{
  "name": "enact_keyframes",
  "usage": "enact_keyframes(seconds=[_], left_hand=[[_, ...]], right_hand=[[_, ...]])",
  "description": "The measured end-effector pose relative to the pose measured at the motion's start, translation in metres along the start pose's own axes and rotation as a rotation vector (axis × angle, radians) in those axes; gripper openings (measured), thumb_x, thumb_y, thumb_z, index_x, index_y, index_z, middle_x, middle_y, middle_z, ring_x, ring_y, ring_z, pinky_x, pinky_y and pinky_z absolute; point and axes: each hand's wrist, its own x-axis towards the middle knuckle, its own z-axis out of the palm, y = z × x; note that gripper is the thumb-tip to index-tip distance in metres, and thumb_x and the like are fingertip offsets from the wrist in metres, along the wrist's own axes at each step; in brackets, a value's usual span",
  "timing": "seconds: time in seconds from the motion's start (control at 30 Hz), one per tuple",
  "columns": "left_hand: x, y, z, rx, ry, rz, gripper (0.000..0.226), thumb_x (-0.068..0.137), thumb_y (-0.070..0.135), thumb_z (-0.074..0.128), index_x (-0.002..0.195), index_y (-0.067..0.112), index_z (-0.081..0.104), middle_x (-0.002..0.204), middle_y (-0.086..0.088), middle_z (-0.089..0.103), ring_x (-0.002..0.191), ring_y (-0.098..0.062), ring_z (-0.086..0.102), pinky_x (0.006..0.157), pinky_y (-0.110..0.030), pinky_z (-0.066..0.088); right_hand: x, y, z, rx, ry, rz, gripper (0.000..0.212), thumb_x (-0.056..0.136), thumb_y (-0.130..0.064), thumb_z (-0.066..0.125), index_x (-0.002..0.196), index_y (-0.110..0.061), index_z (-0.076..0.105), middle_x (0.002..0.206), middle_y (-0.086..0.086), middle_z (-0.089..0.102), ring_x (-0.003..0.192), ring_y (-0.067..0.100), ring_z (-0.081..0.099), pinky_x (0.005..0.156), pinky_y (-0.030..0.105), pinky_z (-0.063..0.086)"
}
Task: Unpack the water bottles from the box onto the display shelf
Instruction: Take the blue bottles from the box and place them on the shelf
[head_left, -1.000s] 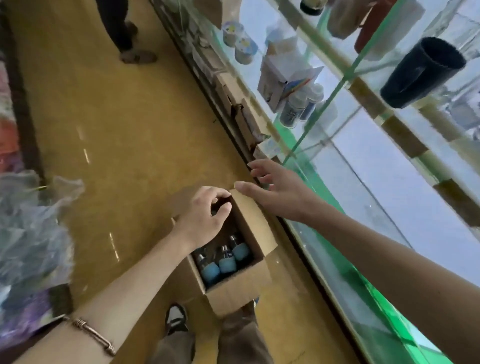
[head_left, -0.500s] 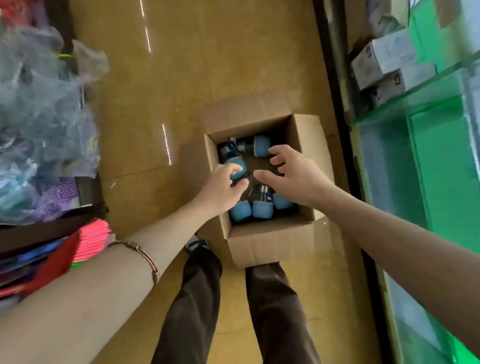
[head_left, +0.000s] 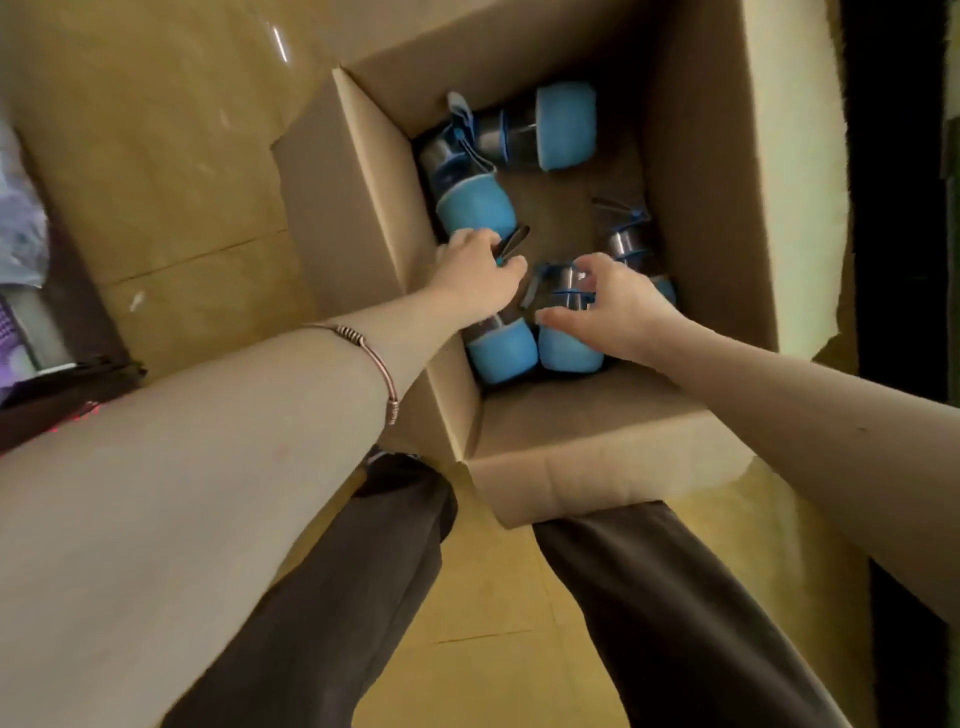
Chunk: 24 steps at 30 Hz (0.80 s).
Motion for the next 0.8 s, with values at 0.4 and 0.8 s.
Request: enact_keyframes(seconds=[0.4,0.8], left_hand=[[0.07,-0.04,0.054,0.801,-0.122,0.056,0.057,0.099,0.048,0.027,0.137,0.006,0.037,0.14,-0.019,0.044,0.131,-0.033,0.038,0.104,-0.04,0.028],[0.104,-0.046,0.073,0.821,-0.22,-0.044,0.062,0.098,0.052,0.024,0.143,0.01,0.028,0.146,-0.016,0.038,0.136,-0.03,0.033,0.11,-0.039,0.02]], right_hand=[[0.085,0.02,0.096,-0.166,-0.166,0.044,0.093,0.082,-0.05,0.066,0.145,0.001,0.021,0.145,0.019,0.035,0.133,0.031,0.035,0.107,0.034,0.03],[0.102,0.03,0.157,-0.459,0.035,-0.001,0.119,0.07,-0.062,0.071,0.147,0.002,0.006,0.146,0.014,0.031,0.131,0.027,0.031,0.105,0.034,0.028]])
